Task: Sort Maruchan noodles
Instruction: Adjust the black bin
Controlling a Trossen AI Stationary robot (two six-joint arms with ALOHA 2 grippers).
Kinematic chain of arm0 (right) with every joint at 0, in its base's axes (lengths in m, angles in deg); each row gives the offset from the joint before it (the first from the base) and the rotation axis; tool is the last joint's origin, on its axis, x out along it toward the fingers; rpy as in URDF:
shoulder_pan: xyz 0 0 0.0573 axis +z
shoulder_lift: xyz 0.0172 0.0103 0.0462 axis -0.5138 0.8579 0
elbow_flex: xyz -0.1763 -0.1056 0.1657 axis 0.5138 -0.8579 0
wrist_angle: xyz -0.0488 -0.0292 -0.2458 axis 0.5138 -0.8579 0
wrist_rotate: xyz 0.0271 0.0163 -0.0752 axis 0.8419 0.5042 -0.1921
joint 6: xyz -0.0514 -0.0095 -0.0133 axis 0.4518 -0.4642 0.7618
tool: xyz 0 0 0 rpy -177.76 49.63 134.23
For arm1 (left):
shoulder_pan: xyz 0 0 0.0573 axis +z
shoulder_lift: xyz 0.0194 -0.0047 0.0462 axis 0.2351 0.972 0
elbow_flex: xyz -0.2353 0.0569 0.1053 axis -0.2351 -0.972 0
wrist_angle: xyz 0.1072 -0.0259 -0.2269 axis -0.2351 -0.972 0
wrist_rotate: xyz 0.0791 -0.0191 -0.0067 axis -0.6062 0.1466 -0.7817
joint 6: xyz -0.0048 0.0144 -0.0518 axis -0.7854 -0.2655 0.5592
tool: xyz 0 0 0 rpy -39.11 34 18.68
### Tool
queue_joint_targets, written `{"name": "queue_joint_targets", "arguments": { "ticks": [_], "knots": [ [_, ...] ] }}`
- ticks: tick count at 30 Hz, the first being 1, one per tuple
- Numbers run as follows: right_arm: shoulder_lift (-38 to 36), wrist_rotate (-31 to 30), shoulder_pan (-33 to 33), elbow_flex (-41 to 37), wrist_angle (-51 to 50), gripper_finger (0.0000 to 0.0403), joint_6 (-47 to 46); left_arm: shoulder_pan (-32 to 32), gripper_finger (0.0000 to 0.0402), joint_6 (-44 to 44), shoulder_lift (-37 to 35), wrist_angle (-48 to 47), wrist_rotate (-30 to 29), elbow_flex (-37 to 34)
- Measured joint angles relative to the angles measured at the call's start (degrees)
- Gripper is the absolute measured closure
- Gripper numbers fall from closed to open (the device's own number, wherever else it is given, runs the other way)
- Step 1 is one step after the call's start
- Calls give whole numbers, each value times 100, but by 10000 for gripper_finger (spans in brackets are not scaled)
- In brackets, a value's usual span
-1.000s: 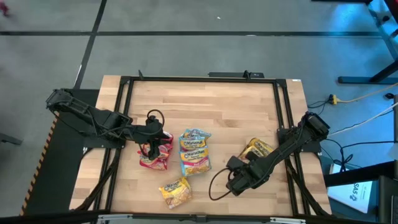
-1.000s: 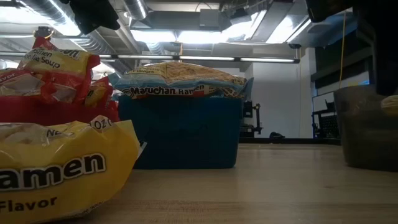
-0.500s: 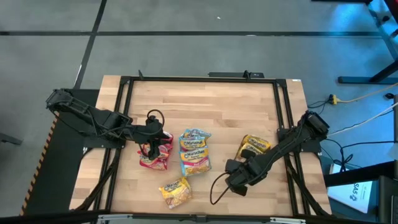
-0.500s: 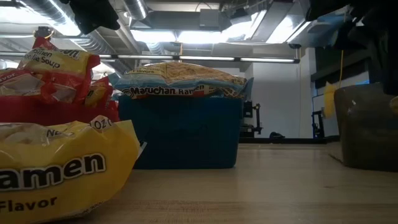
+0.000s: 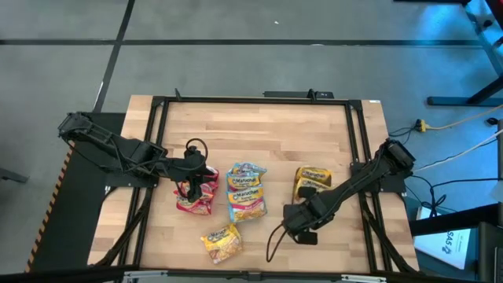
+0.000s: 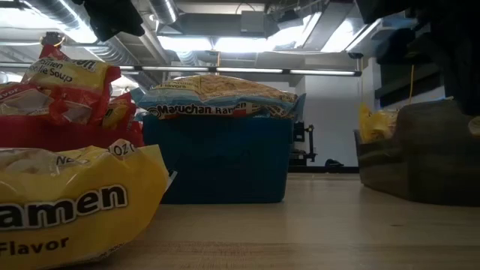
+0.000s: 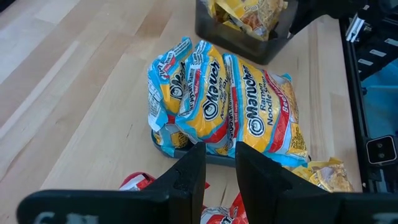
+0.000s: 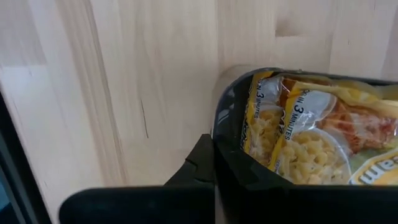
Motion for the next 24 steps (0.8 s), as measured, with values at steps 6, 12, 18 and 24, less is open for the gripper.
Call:
{"name": "queue_joint_targets", "arguments": {
  "ticks": [6,12,18,24],
  "knots": [
    [2,20,0,-1,-11,403,361,-2,321,4,0,0,0,0],
    [4,24,0,-2,-40,403,477,-2,321,40,0,1,0,0],
    [30,-19,2,54,-59,380,59,-2,321,48,0,2,0,0],
    [42,45,1,425,-164,311,35,0,321,44,0,2,-2,0]
  ]
}}
